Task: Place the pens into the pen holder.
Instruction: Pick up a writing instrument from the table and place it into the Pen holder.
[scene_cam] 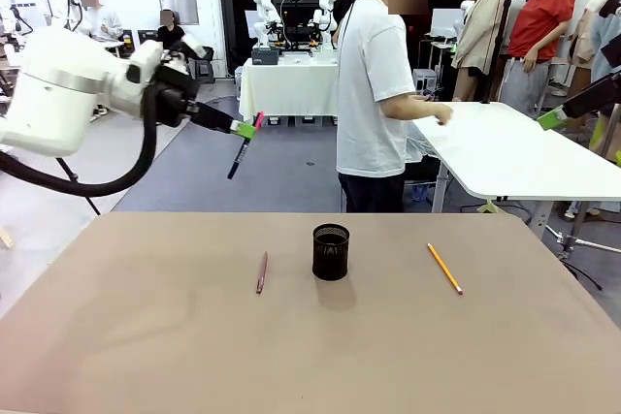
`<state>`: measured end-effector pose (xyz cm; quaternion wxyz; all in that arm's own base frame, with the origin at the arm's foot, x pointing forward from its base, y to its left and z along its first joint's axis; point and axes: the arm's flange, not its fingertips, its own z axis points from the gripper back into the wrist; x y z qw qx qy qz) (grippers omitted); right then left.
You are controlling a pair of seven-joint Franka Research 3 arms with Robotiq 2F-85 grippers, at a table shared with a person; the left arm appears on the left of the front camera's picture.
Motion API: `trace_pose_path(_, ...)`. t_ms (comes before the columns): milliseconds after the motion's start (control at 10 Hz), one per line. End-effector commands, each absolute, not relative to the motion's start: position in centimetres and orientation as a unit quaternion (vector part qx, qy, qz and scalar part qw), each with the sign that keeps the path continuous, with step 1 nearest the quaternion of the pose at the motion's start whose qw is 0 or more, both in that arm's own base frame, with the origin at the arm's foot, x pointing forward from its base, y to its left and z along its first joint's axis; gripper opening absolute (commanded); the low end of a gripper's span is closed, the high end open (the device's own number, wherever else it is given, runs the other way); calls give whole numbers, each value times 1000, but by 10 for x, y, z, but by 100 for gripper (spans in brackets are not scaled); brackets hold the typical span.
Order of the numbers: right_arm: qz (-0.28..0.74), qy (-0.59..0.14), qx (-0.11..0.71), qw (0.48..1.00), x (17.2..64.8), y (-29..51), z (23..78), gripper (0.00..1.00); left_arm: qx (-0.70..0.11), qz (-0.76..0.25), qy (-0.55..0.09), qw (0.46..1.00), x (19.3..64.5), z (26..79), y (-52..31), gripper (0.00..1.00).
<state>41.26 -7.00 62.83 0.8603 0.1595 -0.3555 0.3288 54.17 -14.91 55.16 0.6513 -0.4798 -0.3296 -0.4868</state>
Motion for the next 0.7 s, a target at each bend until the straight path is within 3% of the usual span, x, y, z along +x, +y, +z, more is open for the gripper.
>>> trace_pose_path(0,331,-360,166,856,412,-70,630,100,-492,-520,-362,597,523,541,-137,0)
trace_pose_path(100,331,-360,166,856,412,-70,630,100,-480,-487,-330,651,542,552,-149,0)
trace_pose_path(600,331,-360,166,856,412,-70,630,100,-482,-489,-335,645,538,546,-147,0)
